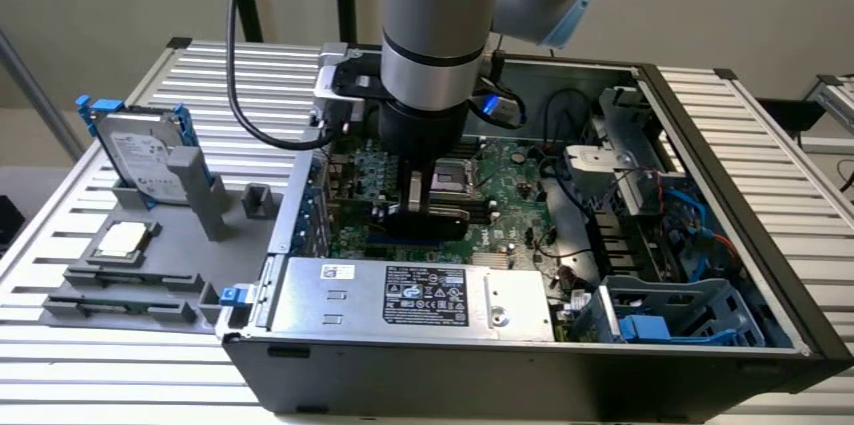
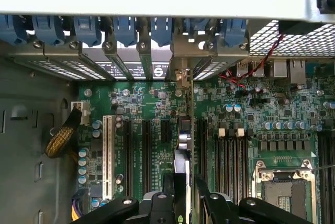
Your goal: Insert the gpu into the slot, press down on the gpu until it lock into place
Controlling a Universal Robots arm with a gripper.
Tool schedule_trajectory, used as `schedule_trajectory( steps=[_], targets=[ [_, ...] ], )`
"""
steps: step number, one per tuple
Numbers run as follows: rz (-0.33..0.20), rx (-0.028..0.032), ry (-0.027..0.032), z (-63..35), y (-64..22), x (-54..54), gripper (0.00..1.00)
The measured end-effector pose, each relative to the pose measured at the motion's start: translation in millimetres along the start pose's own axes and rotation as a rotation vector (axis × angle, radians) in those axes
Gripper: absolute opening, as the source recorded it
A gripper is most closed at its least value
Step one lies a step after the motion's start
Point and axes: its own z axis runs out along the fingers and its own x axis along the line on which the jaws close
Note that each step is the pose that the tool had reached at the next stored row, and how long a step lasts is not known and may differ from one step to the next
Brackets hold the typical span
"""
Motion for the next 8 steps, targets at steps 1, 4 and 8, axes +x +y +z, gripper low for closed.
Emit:
schedule_trajectory(
  steps=[1, 4, 8],
  targets=[
    [-0.001, -0.0001, 0.0002, -0.5, 0.0, -0.1, 0.26],
    [-0.002, -0.0001, 0.0001, -2.4, 0.0, -0.5, 0.26],
    [-0.003, -0.0003, 0.0002, -2.3, 0.2, -1.1, 0.26]
  ],
)
